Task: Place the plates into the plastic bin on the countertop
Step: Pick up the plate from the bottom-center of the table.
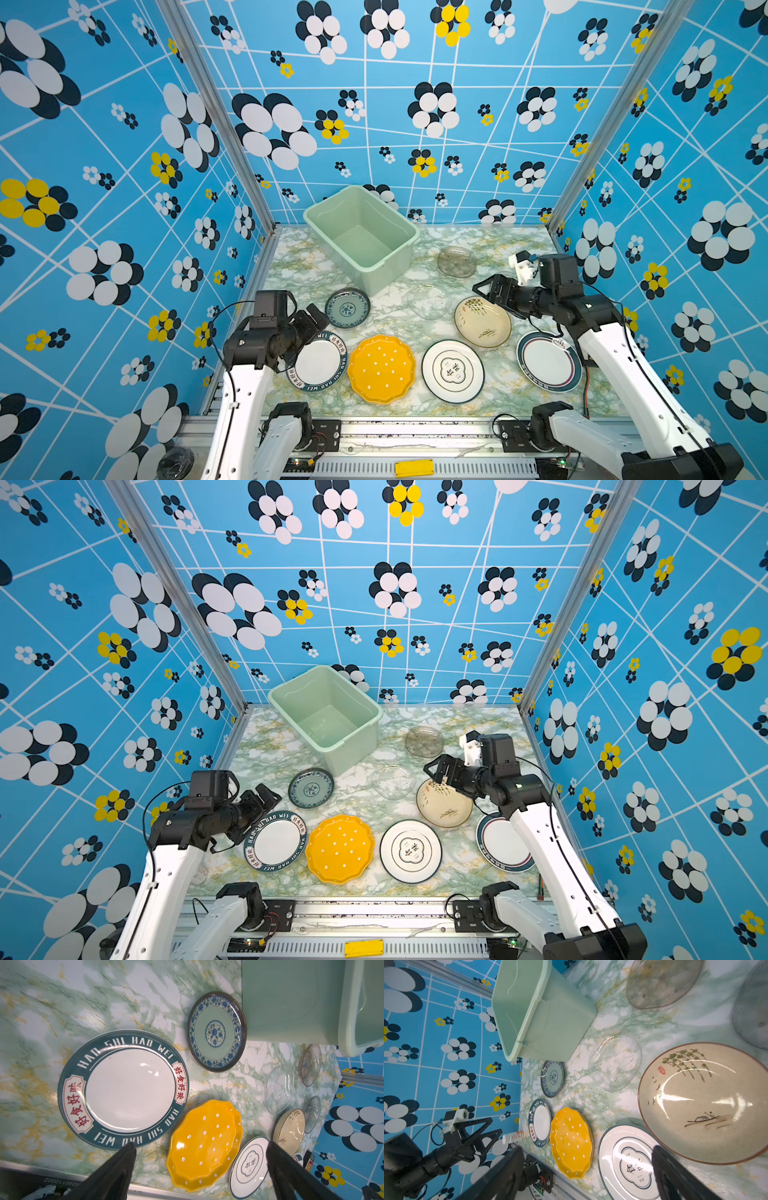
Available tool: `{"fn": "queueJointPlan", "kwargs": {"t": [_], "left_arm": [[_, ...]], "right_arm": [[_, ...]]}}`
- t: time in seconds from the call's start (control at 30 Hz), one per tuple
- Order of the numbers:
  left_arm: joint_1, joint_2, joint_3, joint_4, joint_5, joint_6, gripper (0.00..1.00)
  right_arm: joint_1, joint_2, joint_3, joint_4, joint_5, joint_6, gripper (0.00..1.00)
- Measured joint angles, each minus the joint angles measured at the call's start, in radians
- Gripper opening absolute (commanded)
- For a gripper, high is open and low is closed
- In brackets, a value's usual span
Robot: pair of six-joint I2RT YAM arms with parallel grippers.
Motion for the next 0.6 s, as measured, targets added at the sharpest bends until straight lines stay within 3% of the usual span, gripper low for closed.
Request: {"fn": "queueJointPlan", "kwargs": {"t": [0.2,0.4,0.6], "left_arm": [[-0.245,0.105,0.059,-0.082,-0.010,-0.004,0.99],[-0.449,0.086,-0.058,-0.057,-0.002,-0.160,0.99],[-0.551,0.084,-0.188,0.000,-0.003,-0.331,0.99]], "right_arm": [[0.170,0.116,0.022,0.005,0.000,0.023,0.99],[0.302,0.242,0.023,0.084,0.000,0.080,0.99],[0.397,0.436,0.067,0.136,-0.016,0.117,0.99]]}}
